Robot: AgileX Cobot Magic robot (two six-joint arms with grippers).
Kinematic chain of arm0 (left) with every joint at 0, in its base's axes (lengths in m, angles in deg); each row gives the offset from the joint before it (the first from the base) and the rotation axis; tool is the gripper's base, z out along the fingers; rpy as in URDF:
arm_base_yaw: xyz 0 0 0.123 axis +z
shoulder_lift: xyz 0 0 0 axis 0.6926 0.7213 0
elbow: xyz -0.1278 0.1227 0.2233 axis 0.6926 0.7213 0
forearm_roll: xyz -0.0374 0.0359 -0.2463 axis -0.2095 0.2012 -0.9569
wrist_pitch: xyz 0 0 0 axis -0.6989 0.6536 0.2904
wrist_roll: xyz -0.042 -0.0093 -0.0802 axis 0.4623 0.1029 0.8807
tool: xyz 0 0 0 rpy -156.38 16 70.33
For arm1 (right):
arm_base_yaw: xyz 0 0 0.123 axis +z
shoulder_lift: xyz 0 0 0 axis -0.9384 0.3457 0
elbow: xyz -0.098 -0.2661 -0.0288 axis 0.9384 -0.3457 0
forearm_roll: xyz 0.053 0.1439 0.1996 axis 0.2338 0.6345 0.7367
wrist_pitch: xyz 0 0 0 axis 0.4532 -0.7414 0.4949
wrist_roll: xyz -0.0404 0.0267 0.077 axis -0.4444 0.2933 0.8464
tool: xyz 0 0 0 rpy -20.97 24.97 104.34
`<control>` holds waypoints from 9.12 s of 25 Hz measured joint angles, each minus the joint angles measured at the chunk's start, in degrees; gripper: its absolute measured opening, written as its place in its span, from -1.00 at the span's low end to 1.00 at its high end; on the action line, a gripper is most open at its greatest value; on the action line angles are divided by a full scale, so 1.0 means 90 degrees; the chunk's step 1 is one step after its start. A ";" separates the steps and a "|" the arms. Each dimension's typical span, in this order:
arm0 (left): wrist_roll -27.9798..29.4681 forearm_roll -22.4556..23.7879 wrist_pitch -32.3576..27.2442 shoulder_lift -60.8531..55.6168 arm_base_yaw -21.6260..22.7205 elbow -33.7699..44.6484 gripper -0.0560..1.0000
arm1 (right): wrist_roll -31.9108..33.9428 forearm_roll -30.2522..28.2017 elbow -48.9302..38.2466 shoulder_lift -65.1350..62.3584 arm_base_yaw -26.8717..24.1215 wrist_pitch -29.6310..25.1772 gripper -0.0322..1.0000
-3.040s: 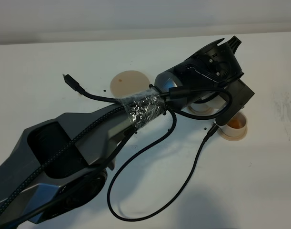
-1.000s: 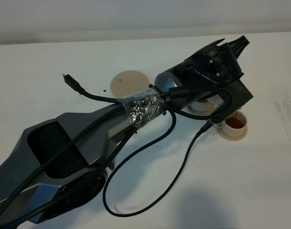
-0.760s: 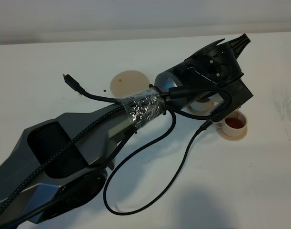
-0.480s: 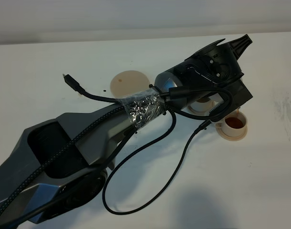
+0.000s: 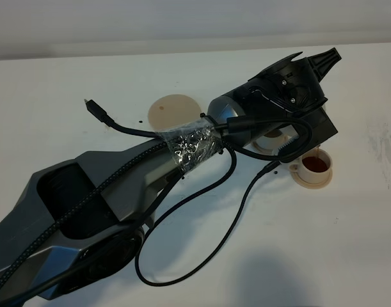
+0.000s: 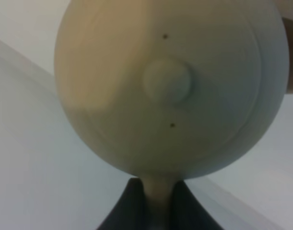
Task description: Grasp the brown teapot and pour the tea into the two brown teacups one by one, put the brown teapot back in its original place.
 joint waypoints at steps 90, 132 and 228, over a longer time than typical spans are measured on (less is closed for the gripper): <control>0.4889 -0.2885 -0.2695 -0.0470 0.0000 -0.0015 -0.73 | 0.0000 0.0007 0.0000 0.0000 0.0000 0.0000 -0.14; 0.6283 -0.2936 -0.2714 -0.1061 0.0250 0.0493 -0.73 | 0.0000 0.0021 0.0000 0.0000 0.0000 0.0000 -0.14; 0.0842 0.0185 0.0059 -0.0180 0.0953 0.0491 -0.73 | 0.0000 0.0122 0.0000 0.0000 0.0000 0.0000 -0.14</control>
